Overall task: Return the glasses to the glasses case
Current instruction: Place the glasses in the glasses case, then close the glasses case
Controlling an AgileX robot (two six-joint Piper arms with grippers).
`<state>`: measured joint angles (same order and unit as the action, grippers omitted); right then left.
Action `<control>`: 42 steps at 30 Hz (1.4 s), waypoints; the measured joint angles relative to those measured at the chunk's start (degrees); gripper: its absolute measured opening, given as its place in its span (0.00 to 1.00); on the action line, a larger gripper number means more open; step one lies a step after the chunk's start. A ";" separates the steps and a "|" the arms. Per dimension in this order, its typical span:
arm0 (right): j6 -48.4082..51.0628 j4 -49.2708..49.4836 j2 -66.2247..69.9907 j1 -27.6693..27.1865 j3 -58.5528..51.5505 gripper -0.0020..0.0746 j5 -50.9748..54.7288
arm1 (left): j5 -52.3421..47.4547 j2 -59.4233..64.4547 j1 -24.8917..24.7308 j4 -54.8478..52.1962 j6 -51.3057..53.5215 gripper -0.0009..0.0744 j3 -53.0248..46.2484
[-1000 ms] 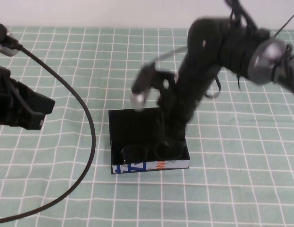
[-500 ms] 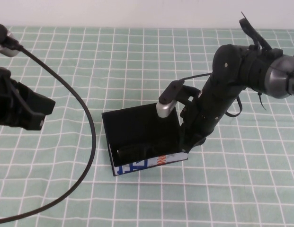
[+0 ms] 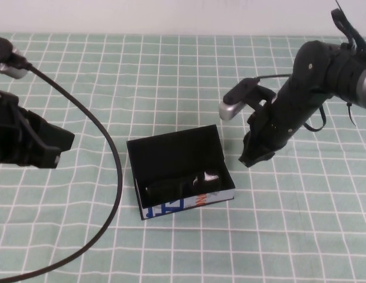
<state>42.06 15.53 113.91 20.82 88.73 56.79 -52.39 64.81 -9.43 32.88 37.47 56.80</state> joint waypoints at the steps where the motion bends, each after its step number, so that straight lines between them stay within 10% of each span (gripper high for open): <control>1: -0.02 0.00 0.54 -0.24 0.00 0.01 0.11 | 0.19 0.00 0.00 0.00 0.00 0.00 -0.11; 26: 16.53 16.39 3.54 -0.42 -1.78 0.01 7.28 | 0.67 0.00 0.00 0.48 0.11 0.00 -0.45; 42: 1.39 8.93 1.59 -0.51 1.92 0.01 -7.50 | 1.86 1.15 -7.92 7.70 10.30 0.00 -11.62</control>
<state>43.45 24.46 115.50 20.31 90.64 49.29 -50.53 65.96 -17.35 40.58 47.76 45.18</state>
